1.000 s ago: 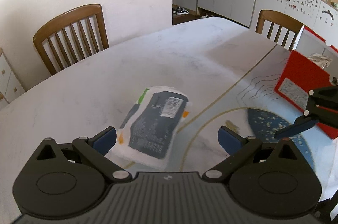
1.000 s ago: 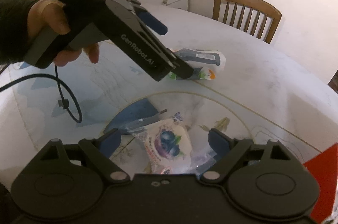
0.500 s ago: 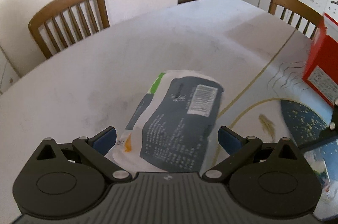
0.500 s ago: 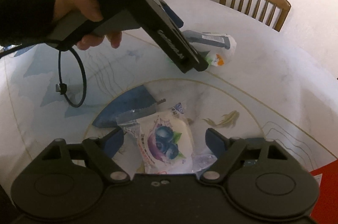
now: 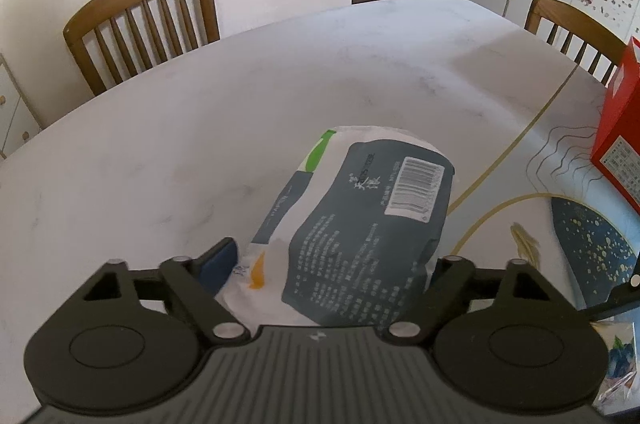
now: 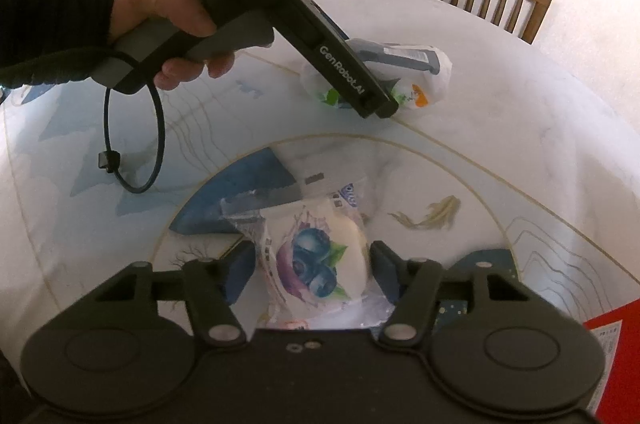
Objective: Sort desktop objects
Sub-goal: 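Grasp the blueberry bun packet with the right tool while the left tool grasps the white-grey packet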
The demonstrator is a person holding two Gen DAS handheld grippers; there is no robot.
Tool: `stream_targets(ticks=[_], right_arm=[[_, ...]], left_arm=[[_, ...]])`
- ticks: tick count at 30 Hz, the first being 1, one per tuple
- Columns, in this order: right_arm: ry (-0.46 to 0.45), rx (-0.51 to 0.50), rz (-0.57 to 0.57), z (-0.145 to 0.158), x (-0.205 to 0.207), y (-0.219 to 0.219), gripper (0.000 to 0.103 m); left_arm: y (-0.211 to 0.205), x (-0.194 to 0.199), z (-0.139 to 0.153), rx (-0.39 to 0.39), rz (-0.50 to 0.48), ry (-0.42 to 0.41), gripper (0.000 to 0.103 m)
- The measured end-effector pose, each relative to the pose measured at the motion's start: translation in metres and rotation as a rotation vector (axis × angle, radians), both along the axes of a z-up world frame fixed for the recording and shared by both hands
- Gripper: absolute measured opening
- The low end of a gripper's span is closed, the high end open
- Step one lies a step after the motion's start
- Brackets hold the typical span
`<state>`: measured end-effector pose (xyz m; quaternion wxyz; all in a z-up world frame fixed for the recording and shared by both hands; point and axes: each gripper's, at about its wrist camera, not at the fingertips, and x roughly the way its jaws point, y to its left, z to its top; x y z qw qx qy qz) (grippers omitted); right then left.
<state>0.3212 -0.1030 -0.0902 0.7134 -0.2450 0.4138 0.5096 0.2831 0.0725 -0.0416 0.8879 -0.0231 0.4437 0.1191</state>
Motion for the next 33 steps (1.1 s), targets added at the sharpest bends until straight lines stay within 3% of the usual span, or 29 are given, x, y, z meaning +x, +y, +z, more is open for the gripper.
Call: stream_targets(ticks=[23,27,33], right_arm=[[0.035,0.046,-0.128,0.017,0.008,-0.031,0.054],[0.038,0.061,-0.153,0.023,0.008,-0.038,0.054],[0.037,0.075,-0.177,0.034,0.003,-0.048,0.054]], left_arm=[[-0.012,-0.015,0.021,-0.092,0.029,-0.013,0.046],[-0.020,-0.019,0.026,-0.090,0.020,-0.015,0.034],[-0.032,-0.030,0.032,-0.094,0.015,-0.026,0.031]])
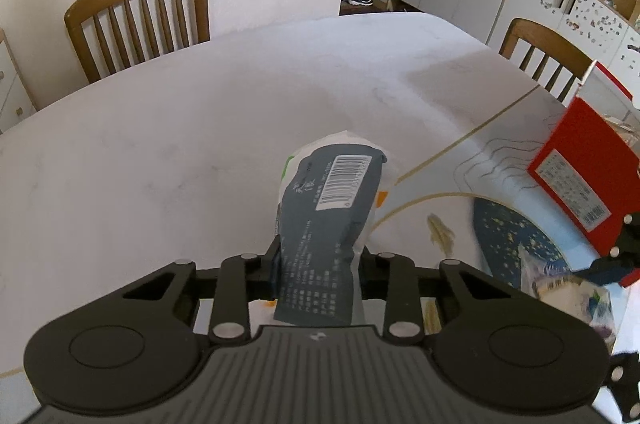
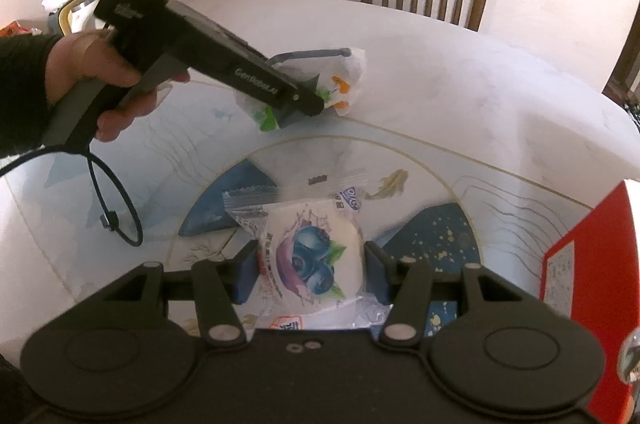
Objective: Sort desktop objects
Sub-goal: 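Grasp the blueberry bun packet with the right tool while the left tool grasps the white-grey packet, then carry the white-grey packet and blueberry bun with both tools into the shoebox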
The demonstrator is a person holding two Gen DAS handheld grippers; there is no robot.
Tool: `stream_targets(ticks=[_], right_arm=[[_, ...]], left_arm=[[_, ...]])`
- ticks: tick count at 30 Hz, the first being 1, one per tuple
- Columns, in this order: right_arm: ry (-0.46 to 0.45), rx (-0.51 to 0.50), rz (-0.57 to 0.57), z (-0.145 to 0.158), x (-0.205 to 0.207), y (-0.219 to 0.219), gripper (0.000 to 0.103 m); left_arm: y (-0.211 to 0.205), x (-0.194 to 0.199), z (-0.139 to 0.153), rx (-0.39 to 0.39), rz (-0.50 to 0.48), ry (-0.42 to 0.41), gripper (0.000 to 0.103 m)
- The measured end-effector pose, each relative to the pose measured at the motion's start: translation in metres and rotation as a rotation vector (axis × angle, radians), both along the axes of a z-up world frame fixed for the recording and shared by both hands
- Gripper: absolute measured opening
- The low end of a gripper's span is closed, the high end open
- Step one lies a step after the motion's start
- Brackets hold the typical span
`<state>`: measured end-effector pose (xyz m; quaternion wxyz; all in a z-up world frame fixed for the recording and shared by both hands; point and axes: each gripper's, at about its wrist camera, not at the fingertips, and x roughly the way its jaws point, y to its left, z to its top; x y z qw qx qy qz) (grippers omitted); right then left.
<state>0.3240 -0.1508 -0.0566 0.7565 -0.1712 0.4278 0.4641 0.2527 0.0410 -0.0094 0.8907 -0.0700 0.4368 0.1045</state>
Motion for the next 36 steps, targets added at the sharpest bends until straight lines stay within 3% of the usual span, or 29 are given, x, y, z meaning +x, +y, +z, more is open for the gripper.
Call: stream_targets(ticks=[15,36], right_arm=[[-0.003,0.046,-0.086,0.029,-0.008,-0.032,0.054],[-0.064,0.133,-0.237,0.084,-0.038,-0.102,0.054]], left_arm=[[-0.047,-0.041,0.031,-0.020,-0.036,-0.009,0.031],[-0.128,-0.071,0.101,-0.043,-0.184,-0.123,0.031]])
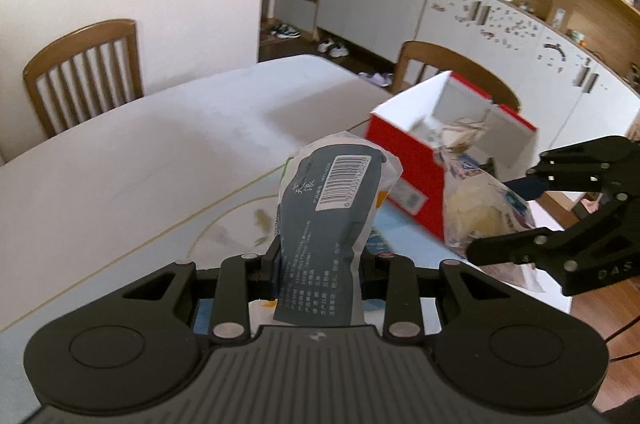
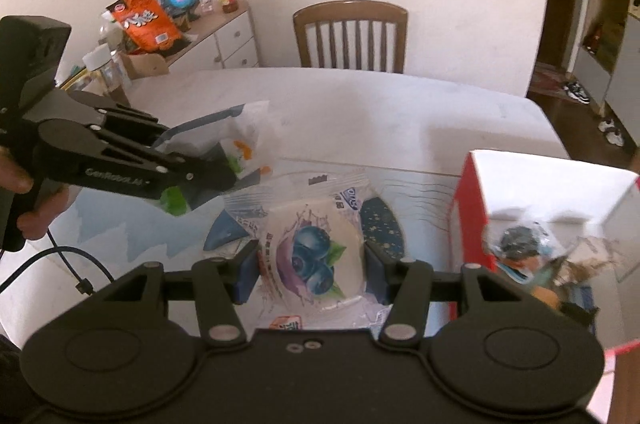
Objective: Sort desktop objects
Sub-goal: 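Carry the white-grey packet and blueberry bun with both tools into the shoebox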
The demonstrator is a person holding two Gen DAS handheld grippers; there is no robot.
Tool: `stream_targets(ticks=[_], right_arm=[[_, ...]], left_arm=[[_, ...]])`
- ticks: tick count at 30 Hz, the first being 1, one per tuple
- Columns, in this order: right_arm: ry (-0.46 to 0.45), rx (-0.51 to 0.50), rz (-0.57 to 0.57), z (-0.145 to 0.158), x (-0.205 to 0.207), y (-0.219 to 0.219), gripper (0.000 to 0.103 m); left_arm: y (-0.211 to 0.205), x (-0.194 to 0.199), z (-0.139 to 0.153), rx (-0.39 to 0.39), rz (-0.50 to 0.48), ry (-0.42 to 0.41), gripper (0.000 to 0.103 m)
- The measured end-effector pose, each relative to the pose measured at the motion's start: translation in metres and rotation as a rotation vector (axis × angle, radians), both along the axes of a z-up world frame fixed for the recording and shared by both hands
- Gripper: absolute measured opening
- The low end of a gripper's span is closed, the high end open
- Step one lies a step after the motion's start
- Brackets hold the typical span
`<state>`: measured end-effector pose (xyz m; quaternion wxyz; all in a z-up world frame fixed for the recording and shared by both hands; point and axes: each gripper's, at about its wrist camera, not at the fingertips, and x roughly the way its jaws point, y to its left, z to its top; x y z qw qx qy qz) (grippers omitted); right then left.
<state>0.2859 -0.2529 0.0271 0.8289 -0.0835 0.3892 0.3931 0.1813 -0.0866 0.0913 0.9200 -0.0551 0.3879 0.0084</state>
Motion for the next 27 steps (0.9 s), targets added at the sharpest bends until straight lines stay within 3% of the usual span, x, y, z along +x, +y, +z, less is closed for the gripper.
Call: stream_targets(ticks=[11,27], right_arm=[[-0.020,0.022,-0.074,0.007,0.003,-0.056,0.054],[-0.036,0.016,-0.087,0.004,0.066,-0.160,0.053]], left_arm=[[-0.067,0.028,0.007,0.009,-0.084,-0.016,0.031],[-0.150,0.114,-0.001,0.003,-0.074,-0.010,0.031]])
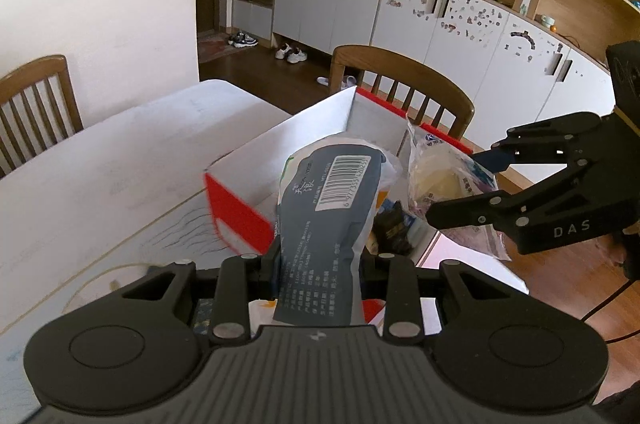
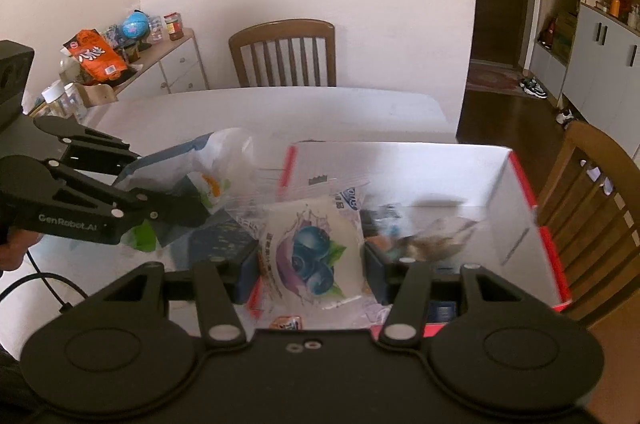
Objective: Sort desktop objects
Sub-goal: 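Carry the white-grey packet and blueberry bun with both tools into the shoebox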
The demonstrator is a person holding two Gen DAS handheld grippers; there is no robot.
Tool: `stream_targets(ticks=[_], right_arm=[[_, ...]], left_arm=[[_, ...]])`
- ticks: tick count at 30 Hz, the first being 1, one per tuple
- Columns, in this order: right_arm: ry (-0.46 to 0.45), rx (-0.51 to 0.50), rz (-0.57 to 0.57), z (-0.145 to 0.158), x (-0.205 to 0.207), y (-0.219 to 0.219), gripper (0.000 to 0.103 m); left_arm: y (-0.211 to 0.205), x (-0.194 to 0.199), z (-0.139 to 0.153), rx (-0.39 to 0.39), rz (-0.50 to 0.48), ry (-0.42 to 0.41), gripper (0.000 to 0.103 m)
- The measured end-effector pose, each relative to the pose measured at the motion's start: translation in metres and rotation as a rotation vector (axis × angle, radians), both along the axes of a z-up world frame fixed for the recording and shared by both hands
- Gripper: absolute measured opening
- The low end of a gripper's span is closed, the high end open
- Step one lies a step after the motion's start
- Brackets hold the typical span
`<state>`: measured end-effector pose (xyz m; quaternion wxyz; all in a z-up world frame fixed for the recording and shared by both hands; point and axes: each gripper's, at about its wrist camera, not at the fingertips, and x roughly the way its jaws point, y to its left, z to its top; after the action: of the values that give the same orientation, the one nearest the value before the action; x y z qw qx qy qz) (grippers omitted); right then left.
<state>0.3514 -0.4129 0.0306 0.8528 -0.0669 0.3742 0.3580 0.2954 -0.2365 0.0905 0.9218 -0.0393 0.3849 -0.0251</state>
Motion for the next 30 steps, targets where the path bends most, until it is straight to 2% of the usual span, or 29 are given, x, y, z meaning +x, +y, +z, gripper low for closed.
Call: stream_targets(ticks=[8,14,24,30], right_arm=[[0.002,-0.032,-0.004,-0.015,0.035,-0.028,0.053],[-0.024,-0.079,-0.050,-0.026,0.054,-0.040,0.053],[0.000,-0.123,-0.121,-0.054,0.085,-0.058,0.053],[0.049,-0.166,-0.088,-0.075,0.096,-0.050,0.053]], left_arm=[[-0.022,0.049,-0.007,0.046,0.020,0.033,0.031],[-0.024,0.085,-0.016,0.082,0.041,0.079,0.031],[-0.048,0.141,-0.036,0.169,0.018,0.147,0.031],[-0.058,0.161,-0.053,0.234,-0.002,0.188,0.031]])
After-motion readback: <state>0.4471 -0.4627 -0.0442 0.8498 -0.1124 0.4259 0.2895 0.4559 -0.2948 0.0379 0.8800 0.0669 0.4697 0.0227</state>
